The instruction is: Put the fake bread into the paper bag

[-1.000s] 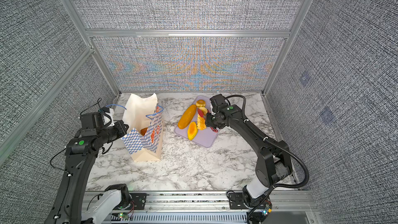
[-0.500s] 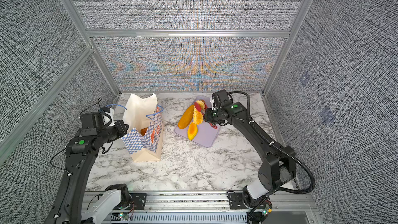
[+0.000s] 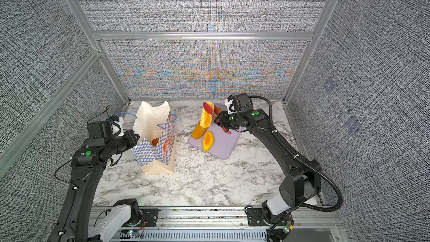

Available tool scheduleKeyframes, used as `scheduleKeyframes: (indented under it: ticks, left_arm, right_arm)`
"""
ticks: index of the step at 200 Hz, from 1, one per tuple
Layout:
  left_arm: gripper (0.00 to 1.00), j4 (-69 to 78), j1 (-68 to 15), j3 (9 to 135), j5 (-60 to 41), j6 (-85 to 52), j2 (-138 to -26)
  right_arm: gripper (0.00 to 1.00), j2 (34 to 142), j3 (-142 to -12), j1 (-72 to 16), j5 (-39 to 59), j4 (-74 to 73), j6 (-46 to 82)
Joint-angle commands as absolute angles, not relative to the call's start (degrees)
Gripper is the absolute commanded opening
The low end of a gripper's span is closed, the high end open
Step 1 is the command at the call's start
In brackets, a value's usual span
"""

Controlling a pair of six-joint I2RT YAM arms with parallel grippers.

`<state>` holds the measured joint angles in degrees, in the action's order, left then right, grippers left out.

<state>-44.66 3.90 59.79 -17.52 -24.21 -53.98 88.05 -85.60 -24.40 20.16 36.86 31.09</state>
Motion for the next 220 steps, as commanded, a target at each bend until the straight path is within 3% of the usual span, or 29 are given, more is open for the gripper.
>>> scheduleKeyframes:
  ticks: [1,160,220]
  left_arm:
    - [0.04,-43.85,3.96,60.12,-17.62,-23.94,-54.05]
    - [0.04,-44.07,3.98,59.85,-17.41,-23.97,-53.53]
    - [0.04,-44.06,3.98,60.04,-17.50,-23.99,-53.61]
  right_arm:
    - [0.44,87.54,-86.67,-24.25,22.87,32.08,33.05]
    - [0.44,87.82,-84.09,-24.09,35.37,9.58,44.49]
    - [0.44,88.09,-86.01,-25.89,37.09,7.73,45.34]
